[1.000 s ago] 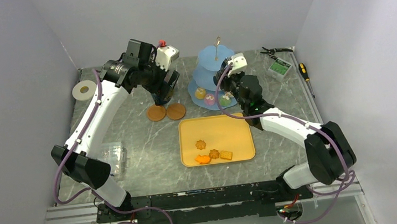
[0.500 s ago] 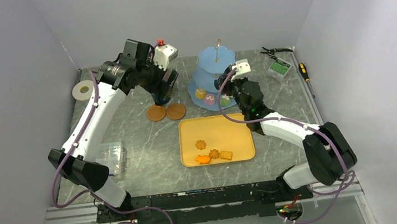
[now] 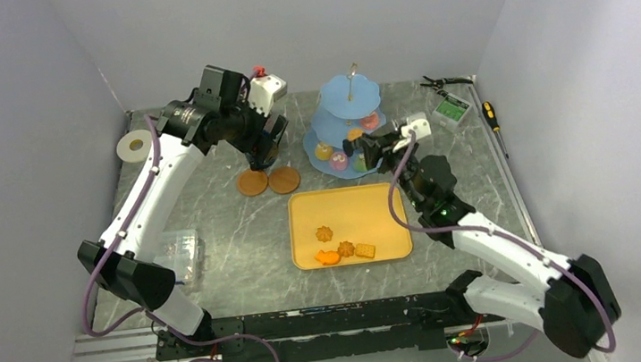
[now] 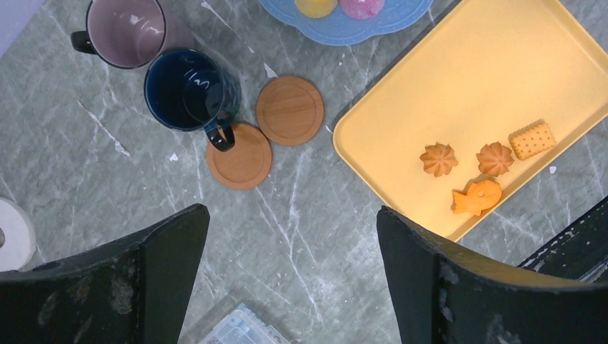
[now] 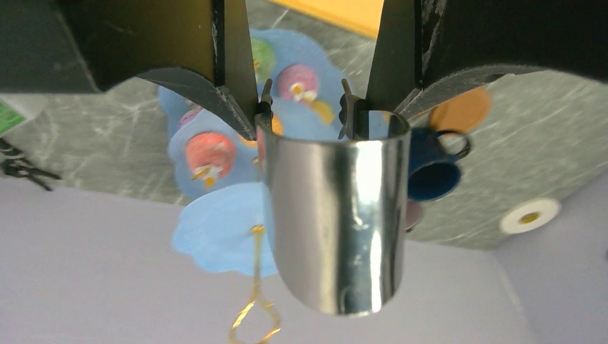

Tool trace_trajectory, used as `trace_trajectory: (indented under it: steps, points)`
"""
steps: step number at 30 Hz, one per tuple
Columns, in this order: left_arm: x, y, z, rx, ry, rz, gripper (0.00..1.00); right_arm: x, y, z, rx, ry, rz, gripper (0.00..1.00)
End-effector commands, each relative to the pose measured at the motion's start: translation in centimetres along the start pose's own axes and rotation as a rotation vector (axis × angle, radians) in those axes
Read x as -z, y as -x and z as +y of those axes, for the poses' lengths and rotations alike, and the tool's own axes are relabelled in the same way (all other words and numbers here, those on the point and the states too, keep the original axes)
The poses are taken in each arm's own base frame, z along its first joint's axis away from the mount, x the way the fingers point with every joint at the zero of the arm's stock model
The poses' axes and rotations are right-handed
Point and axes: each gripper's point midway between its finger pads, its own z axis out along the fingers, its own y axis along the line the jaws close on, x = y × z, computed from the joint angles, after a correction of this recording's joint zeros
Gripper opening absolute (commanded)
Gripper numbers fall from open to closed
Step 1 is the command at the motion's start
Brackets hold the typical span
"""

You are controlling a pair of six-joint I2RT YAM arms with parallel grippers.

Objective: Serve the afternoon tea

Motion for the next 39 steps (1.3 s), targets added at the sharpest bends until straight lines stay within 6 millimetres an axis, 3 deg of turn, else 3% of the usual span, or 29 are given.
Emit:
trace_trajectory:
  steps: [1,7,14,26,39]
  points:
    - [0.9,0.2,-0.1,-0.001,0.008,-0.032,0.93,3.6,-1.7,3.6,-0.041,0.121,0.066,0.56]
    - [0.3,-0.1,-0.1,0.009,0.004,-0.017,0.93,7.2,-5.3,8.8,-0.048,0.226,0.187,0.57]
    - [0.4,-0.3,0.0,0.007,0.006,-0.017,0.93,11.0,-8.2,11.6,-0.041,0.265,0.312,0.57]
    - [0.2,-0.2,-0.2,0.01,-0.013,-0.017,0.93,14.8,-10.1,10.2,-0.015,0.186,0.422,0.56]
    - [0.5,0.1,-0.1,0.01,-0.01,-0.019,0.93,15.0,-12.0,10.6,0.045,0.209,0.455,0.56]
